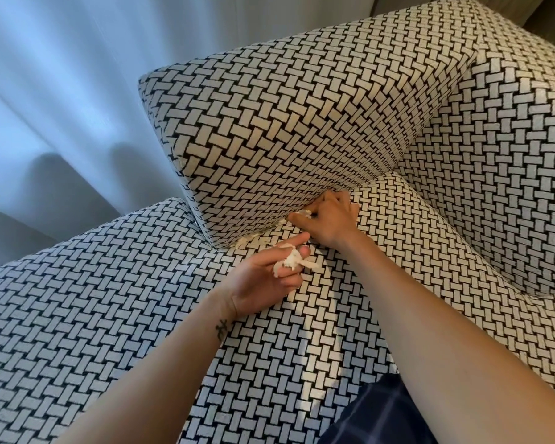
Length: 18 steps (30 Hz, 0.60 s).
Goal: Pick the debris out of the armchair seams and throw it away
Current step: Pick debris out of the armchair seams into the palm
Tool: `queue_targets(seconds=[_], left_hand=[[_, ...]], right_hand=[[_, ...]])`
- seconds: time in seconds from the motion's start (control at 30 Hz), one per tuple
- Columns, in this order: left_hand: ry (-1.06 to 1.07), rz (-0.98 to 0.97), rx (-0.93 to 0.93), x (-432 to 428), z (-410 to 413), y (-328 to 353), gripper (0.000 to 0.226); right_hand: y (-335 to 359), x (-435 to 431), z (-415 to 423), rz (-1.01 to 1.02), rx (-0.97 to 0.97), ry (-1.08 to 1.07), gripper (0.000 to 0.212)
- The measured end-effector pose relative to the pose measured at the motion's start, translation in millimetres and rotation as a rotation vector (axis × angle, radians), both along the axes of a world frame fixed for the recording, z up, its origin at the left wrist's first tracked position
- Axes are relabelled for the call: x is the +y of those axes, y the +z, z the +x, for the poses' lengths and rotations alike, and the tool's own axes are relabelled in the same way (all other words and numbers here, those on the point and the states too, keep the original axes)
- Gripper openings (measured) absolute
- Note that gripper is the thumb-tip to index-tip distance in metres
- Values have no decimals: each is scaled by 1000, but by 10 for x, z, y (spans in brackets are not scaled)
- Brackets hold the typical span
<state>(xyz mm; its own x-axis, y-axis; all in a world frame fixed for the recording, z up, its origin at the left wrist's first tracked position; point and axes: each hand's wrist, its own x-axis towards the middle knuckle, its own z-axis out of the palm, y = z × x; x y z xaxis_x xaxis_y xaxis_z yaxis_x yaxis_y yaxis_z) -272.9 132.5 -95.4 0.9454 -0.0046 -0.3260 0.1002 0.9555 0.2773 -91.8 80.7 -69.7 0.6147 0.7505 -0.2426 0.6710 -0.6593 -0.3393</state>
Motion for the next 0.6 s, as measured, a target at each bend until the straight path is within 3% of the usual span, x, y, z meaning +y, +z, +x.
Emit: queue_targets(seconds=[0.27,0.6], left_hand=[[-18,-26,-17,25,43,-4,59],[-37,-139,-84,44,68,32,45]], right_hand=[[-133,-62,14,272,49,-57,28],[-139,-137,85,418,273,-123,23]])
